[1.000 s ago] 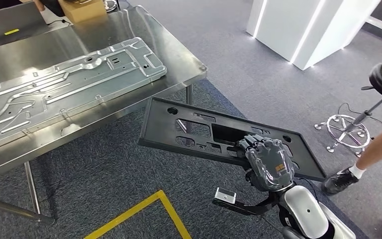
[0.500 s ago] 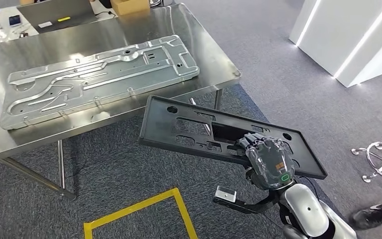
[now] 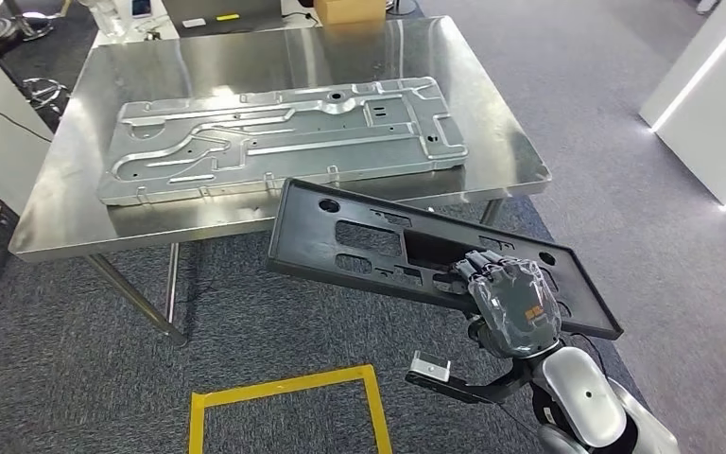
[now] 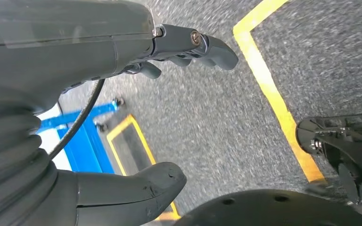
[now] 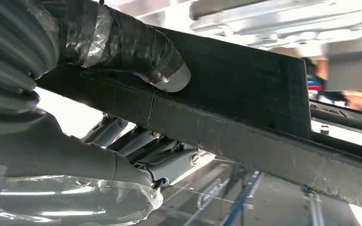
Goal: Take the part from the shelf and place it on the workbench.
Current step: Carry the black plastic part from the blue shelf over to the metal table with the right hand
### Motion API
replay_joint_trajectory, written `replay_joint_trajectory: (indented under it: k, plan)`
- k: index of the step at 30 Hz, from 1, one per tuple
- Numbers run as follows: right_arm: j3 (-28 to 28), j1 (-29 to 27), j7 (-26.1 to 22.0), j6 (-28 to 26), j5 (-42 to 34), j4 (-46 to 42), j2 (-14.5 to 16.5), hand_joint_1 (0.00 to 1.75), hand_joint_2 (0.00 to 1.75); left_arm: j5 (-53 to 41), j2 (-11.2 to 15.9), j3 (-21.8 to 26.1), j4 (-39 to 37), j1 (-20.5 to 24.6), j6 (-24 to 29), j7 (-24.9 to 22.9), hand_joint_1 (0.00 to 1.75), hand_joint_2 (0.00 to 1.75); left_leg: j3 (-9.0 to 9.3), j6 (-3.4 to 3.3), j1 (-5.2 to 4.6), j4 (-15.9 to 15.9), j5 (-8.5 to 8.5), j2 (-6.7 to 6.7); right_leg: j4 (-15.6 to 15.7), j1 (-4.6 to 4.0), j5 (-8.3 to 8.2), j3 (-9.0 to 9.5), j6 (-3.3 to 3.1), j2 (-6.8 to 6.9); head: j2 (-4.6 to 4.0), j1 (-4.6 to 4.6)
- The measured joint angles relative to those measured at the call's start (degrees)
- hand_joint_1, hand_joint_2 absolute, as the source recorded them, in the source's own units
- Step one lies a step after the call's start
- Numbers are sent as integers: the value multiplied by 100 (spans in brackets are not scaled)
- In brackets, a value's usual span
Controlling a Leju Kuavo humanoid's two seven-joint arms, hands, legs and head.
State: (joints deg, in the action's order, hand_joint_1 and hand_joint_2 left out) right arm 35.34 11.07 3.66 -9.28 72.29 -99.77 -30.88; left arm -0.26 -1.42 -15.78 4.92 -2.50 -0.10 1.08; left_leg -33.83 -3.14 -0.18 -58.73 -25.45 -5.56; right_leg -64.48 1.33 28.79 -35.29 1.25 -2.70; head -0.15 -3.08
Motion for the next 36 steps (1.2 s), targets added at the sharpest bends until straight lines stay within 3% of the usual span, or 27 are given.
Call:
replay_joint_trajectory:
  k: [1, 3, 5, 7, 9, 11, 12, 14, 16, 17, 19, 20, 24, 28, 30, 34, 36]
  plan:
    - [0, 8, -5, 3, -12, 0, -9, 169, 175, 3, -2, 0, 0, 2, -3, -5, 0, 175, -12, 22, 6, -13, -5, -78, 292, 4, -126, 101, -23, -144, 0, 2]
    - [0, 19, -19, 9, -27, 1, -28, 169, 175, 6, -7, -1, 0, 1, -7, -9, 0, 175, -70, 93, 38, -24, 4, -228, 503, -8, -146, 162, -55, -289, 0, 3]
    - [0, 43, -25, 15, -30, -3, -34, 169, 175, 8, -3, -2, 0, -15, -8, -11, 0, 175, -103, 173, 47, -16, 10, -310, 577, 1, -154, 212, -88, -139, 0, 3]
    - [0, 66, -22, 24, -36, -10, -32, 169, 175, 9, -4, -2, 0, -21, -8, -15, 0, 175, -200, 236, 20, -242, -137, -30, 665, 38, -163, 300, -145, 39, 0, -22]
    - [0, 74, -18, 45, -50, -15, -33, 169, 175, 10, -6, -2, 0, -4, -7, -18, 0, 175, -513, 295, 41, -875, -465, 360, 696, 34, -144, 354, -189, 222, 0, -48]
    - [0, 75, -19, 77, -83, -15, -35, 169, 175, 13, -4, -2, 0, 9, -2, -19, 0, 175, -838, 355, 87, -1462, -665, 492, 693, 29, -111, 378, -192, 408, 0, -48]
    - [0, 74, -20, 91, -109, -15, -36, 169, 175, 17, -3, -2, 0, 6, 1, -20, 0, 175, -871, 379, 106, -1510, -617, 517, 692, 33, -93, 396, -181, 496, 0, -48]
    - [0, 77, -22, 103, -156, -25, -43, 169, 175, 26, -1, -2, 0, -7, 8, -25, 0, 175, -585, 403, 131, -962, -252, 626, 687, 45, -44, 457, -142, 651, 0, -48]
    - [-1, 90, -21, 108, -179, -48, -64, 169, 175, 28, 2, -2, 0, -12, 16, -28, 0, 175, -201, 364, 104, -244, 9, 850, 676, 25, 16, 522, -78, 782, 0, -46]
    - [-3, 101, -22, 108, -184, -59, -82, 169, 175, 28, 2, -2, 0, -7, 17, -29, 0, 175, -105, 324, 88, -58, 46, 914, 675, 5, 39, 543, -46, 834, 0, -45]
    - [-8, 125, -31, 103, -180, -79, -117, 169, 175, 34, 2, -2, 0, -7, 19, -30, 0, 175, -82, 235, 69, 8, 35, 859, 697, -16, 59, 575, 11, 923, 0, -40]
    - [-13, 136, -37, 99, -170, -90, -136, 169, 175, 39, 1, -2, 0, -12, 19, -32, 0, 175, -78, 219, 71, 21, 44, 826, 715, -16, 60, 592, 5, 946, 0, -40]
    - [-37, 187, -42, 81, -131, -113, -200, 169, 175, 54, -2, -2, 0, -33, 20, -40, 0, 175, -54, 193, 68, 62, 59, 781, 768, -4, 51, 640, -154, 936, 0, -37]
    - [-46, 203, -39, 104, -110, -110, -213, 169, 175, 68, -2, -4, 0, -19, 13, -49, 0, 175, -54, 141, 44, 49, 20, 790, 797, 6, 41, 652, -150, 913, 0, -36]
    - [-46, 229, -26, 155, -94, -107, -213, 169, 175, 79, -2, -4, 0, -9, 20, -60, 0, 175, -54, 125, 32, 44, 12, 799, 803, 16, 35, 652, -114, 904, 0, -36]
    - [-46, 348, -16, 329, -62, -93, -228, 169, 175, 109, -2, -12, 0, -8, 60, -73, 0, 175, -54, 115, 17, 37, 7, 807, 814, 42, 26, 652, 54, 892, 0, -38]
    - [-46, 438, -29, 403, -60, -85, -253, 169, 175, 113, -2, -27, 0, -8, 70, -75, 0, 175, -53, 114, 16, 36, 8, 810, 816, 45, 26, 652, 94, 889, 0, -38]
